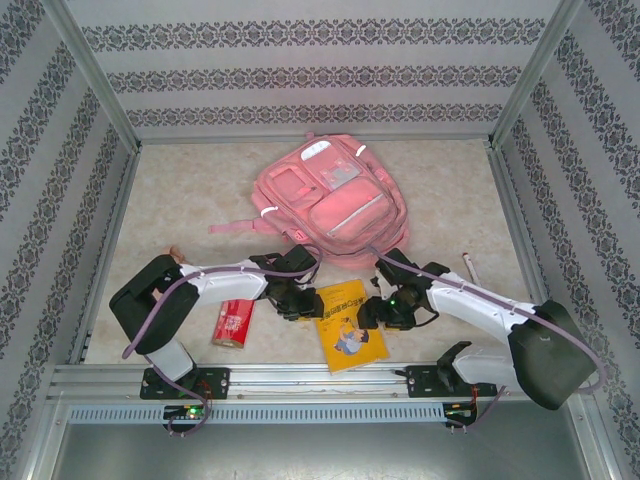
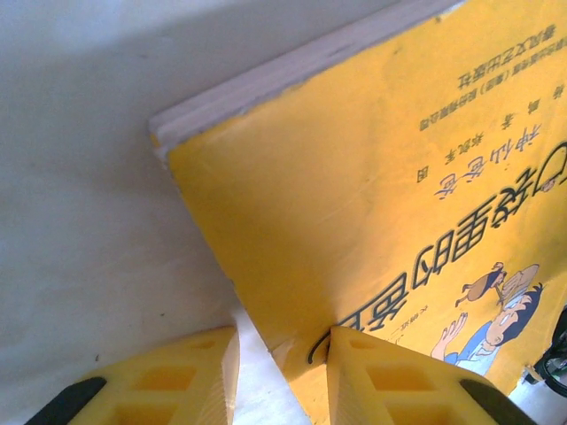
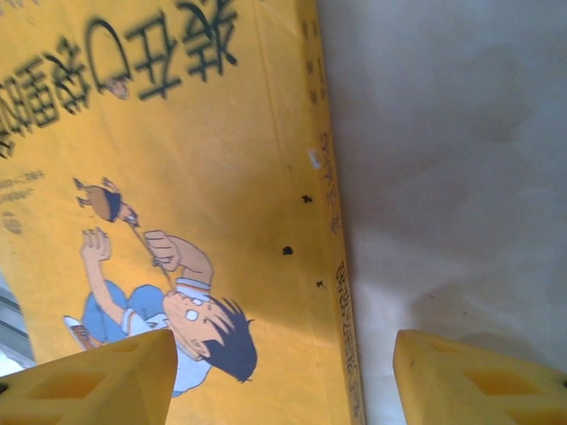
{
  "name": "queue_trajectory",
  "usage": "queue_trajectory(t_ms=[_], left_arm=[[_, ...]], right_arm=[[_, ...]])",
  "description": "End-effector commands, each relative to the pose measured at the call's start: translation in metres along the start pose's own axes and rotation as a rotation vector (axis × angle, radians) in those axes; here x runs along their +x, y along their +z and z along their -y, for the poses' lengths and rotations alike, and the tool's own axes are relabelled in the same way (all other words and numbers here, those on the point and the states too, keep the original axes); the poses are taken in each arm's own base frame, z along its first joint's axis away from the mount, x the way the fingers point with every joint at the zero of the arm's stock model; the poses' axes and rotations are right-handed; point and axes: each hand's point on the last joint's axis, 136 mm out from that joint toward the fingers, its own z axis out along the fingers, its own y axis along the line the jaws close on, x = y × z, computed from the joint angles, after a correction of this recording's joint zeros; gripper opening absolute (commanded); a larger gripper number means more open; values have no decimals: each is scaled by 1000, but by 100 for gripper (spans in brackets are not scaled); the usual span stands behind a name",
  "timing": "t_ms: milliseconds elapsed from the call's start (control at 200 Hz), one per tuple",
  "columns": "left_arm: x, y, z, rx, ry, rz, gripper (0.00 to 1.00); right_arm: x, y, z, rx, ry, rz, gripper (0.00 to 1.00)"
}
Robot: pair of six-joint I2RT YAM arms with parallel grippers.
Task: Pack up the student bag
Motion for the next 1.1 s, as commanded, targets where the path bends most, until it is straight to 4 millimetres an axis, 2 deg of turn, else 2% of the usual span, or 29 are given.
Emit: queue_trajectory(t_ms=[0,90,225,480,585,879,994,1094], left_arm=[[-1,13,-63,-229,-54,2,27],[7,15,-84,-308,-64,-20,23],[18,19,-108,-382,-73,-45,20],[29,24,-134,-442,-97,-69,12],[31,25,-144,-458,-109,-70,9],[40,27,-166,-468,-184,-84,4],[42,27,-172,-454,-208,-85,3],[43,26,-175,-460,-224,-79,2]], right_arm=[[2,4,-6,-29,-47,-7,61],[4,4,-12,-62,-61,-12,56],[9,6,-31,-204,-58,-27,57],[8,-10,-66,-467,-68,-7,60],[7,-10,-64,-469,-64,3,62],[3,8,-36,-365,3,36,67],[2,7,-38,-390,-3,49,67],[-1,1,-47,-446,-22,63,66]])
